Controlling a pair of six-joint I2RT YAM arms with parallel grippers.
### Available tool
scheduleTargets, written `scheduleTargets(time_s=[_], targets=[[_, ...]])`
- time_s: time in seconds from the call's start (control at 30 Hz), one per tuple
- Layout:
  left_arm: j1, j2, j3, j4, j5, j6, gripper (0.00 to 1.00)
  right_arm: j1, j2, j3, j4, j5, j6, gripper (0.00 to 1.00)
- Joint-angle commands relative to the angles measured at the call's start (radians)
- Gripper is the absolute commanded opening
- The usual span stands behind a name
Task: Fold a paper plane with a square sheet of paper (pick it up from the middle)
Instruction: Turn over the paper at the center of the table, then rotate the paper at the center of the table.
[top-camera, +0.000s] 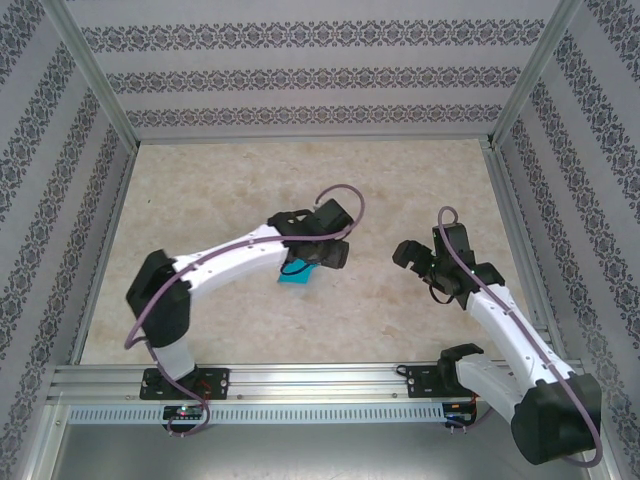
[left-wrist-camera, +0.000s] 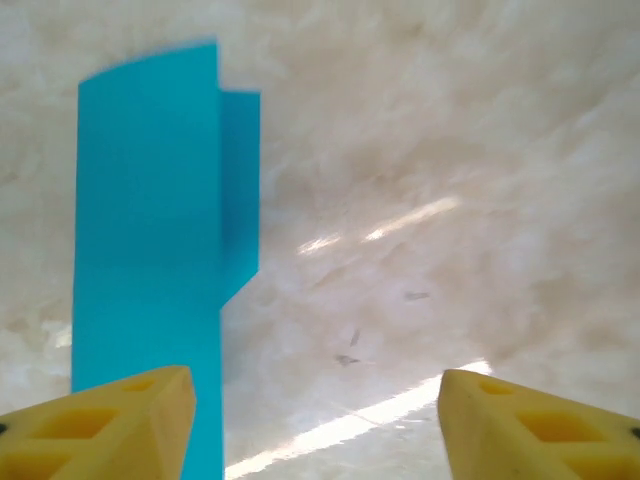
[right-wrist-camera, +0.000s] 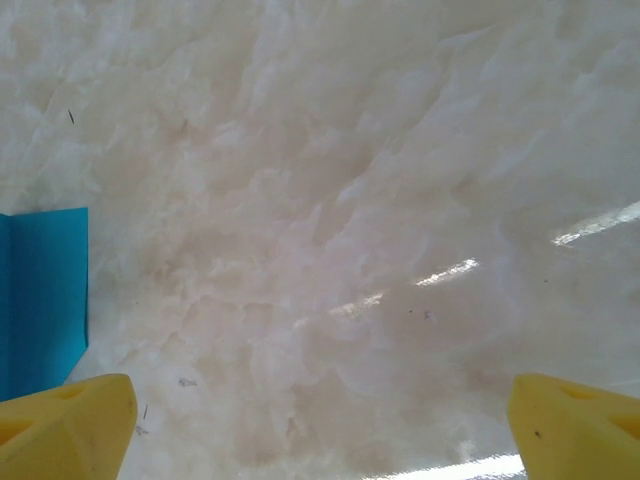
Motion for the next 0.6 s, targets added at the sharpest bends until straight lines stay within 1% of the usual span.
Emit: scheduleTargets(time_s=[0.0, 0.03, 0.1, 0.13, 0.17, 0.2, 0.23, 0.27, 0.3, 0.33, 0.47, 0.57], targets=[[0.062, -0.073, -0.09, 0.096, 0.049, -0.04, 0.73, 0.031, 0.04, 0.028, 0.056, -0.053, -0.011, 0.91], [0.081, -0.097, -0.117, 0.106, 0.043, -0.051, 0.76, 0.052, 0.057, 0.04, 0.062, -0.049, -0.009, 0.89], [0.131, -0.152, -0.191, 0.131, 0.037, -0.08, 0.81, 0.119, 0.105, 0.073, 0.09, -0.042, 0.003, 0.81], [0.156, -0.176, -0.225, 0.141, 0.036, -0.097, 0.83, 0.156, 0.13, 0.091, 0.105, -0.035, 0.01, 0.76], [0.186, -0.206, -0.27, 0.157, 0.04, -0.113, 0.85, 0.202, 0.164, 0.113, 0.126, -0.027, 0.018, 0.66], [0.216, -0.238, -0.311, 0.168, 0.051, -0.13, 0.87, 0.253, 0.202, 0.139, 0.146, -0.023, 0.024, 0.59], [0.24, -0.265, -0.349, 0.183, 0.061, -0.136, 0.9, 0.294, 0.24, 0.164, 0.157, -0.012, 0.027, 0.55], [0.265, -0.298, -0.388, 0.194, 0.068, -0.139, 0.98, 0.343, 0.289, 0.193, 0.172, 0.006, 0.036, 0.52], [0.29, -0.33, -0.422, 0.202, 0.069, -0.144, 1.0, 0.385, 0.338, 0.224, 0.194, 0.012, 0.043, 0.48], [0.309, -0.354, -0.451, 0.202, 0.07, -0.148, 1.0, 0.416, 0.383, 0.249, 0.21, 0.012, 0.048, 0.44], [0.389, -0.45, -0.556, 0.204, 0.092, -0.158, 1.0, 0.528, 0.603, 0.405, 0.25, -0.003, 0.063, 0.36], [0.429, -0.506, -0.62, 0.206, 0.104, -0.167, 1.0, 0.586, 0.754, 0.539, 0.251, -0.018, 0.06, 0.32]])
